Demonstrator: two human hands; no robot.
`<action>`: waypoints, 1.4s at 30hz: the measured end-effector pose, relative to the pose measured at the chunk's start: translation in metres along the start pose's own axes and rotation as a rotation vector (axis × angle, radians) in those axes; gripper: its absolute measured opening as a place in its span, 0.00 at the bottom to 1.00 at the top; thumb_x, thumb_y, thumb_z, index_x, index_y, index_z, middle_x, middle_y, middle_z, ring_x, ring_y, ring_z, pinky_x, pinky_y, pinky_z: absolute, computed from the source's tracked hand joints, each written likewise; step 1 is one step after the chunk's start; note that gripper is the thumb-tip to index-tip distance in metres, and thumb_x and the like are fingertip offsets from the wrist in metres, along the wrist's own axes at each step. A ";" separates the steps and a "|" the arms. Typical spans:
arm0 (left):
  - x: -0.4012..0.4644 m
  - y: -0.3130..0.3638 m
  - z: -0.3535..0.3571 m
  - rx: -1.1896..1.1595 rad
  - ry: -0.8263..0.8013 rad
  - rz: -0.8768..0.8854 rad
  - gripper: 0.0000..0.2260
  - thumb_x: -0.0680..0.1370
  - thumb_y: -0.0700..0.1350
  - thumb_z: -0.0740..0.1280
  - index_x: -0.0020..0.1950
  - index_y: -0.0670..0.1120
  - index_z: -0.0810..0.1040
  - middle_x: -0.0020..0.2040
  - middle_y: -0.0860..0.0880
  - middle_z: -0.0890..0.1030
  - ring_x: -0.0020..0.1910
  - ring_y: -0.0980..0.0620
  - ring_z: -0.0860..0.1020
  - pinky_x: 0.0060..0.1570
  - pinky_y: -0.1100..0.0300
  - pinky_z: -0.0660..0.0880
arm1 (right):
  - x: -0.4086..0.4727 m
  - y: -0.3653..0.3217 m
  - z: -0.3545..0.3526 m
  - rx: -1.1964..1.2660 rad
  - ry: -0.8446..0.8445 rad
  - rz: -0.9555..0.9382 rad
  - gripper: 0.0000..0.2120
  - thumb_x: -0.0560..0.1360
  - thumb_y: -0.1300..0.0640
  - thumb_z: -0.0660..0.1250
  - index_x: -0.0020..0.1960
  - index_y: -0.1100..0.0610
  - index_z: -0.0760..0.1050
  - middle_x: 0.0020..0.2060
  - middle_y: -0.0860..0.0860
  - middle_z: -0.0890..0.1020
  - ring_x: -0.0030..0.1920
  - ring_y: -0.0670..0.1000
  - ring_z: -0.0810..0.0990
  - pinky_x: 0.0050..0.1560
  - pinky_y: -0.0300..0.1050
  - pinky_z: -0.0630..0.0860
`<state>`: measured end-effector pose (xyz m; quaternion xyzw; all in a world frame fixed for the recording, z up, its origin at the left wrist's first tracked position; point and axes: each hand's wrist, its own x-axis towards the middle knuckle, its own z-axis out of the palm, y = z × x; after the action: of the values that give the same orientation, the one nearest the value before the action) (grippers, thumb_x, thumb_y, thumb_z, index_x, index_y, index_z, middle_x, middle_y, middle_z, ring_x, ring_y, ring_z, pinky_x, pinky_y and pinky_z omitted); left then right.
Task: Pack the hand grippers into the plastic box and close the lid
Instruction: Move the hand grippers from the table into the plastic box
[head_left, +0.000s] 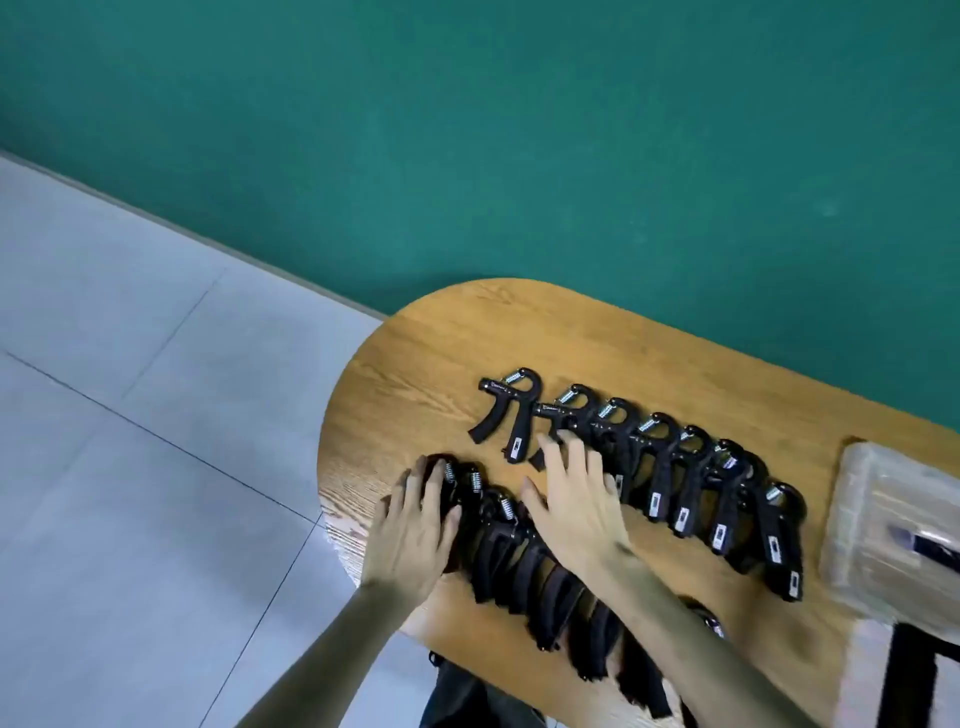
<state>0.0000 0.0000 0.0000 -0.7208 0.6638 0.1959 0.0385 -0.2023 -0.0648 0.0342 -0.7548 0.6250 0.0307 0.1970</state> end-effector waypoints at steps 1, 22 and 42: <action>0.004 -0.005 0.010 -0.011 -0.031 -0.008 0.27 0.84 0.59 0.48 0.79 0.48 0.58 0.78 0.45 0.63 0.73 0.42 0.67 0.65 0.47 0.71 | 0.011 -0.002 0.009 0.022 -0.002 -0.008 0.27 0.81 0.42 0.55 0.76 0.52 0.58 0.70 0.55 0.66 0.65 0.57 0.70 0.58 0.54 0.74; 0.041 -0.033 0.077 -0.210 0.048 0.005 0.31 0.83 0.56 0.53 0.81 0.56 0.41 0.81 0.55 0.36 0.73 0.43 0.62 0.63 0.45 0.67 | 0.130 -0.042 0.121 0.039 0.146 0.142 0.34 0.79 0.44 0.60 0.79 0.51 0.51 0.79 0.59 0.53 0.78 0.66 0.52 0.62 0.63 0.71; 0.050 -0.037 0.072 -0.137 0.079 0.057 0.34 0.80 0.51 0.60 0.82 0.50 0.46 0.82 0.48 0.43 0.53 0.48 0.66 0.52 0.50 0.71 | 0.136 -0.043 0.123 -0.065 0.088 0.048 0.33 0.75 0.56 0.64 0.79 0.47 0.60 0.81 0.58 0.50 0.70 0.70 0.64 0.52 0.61 0.72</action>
<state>0.0218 -0.0198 -0.0908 -0.7098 0.6699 0.2133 -0.0429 -0.1073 -0.1443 -0.1076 -0.7463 0.6495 0.0223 0.1437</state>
